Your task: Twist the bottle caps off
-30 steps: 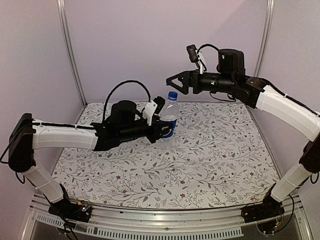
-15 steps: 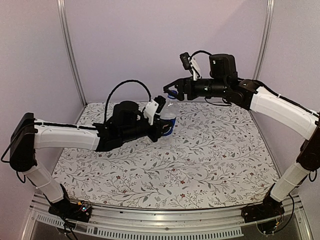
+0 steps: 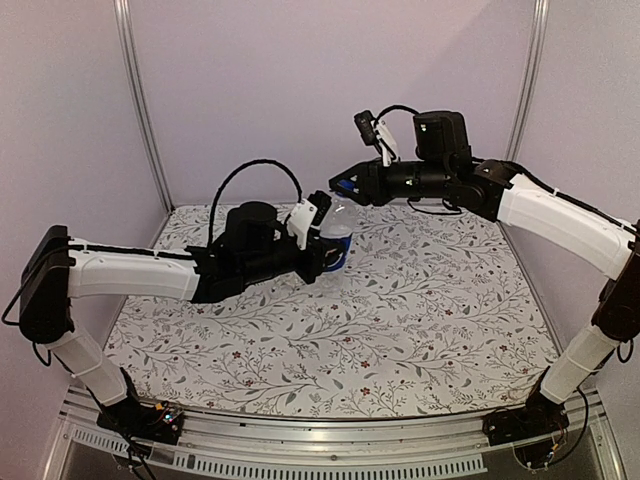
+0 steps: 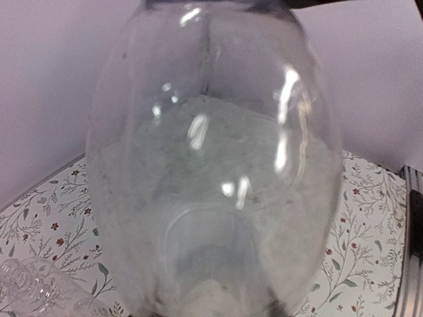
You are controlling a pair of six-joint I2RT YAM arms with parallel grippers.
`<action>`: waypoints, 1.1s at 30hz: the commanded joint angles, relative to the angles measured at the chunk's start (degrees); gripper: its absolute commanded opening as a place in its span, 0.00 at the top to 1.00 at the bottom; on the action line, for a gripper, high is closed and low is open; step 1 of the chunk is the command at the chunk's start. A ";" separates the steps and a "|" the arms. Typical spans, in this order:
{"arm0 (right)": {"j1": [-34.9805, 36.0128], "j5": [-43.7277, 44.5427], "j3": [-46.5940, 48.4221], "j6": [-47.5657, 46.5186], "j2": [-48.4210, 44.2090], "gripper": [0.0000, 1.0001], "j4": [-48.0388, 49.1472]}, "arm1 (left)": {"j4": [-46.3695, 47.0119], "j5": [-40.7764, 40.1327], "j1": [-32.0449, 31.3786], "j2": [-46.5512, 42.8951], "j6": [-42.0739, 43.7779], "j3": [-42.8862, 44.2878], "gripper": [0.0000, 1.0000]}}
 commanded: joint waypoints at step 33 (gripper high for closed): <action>-5.94 -44.85 3.65 -31.01 0.26 0.75 -13.73 | 3.47 48.34 5.04 -5.80 0.16 -5.74 0.70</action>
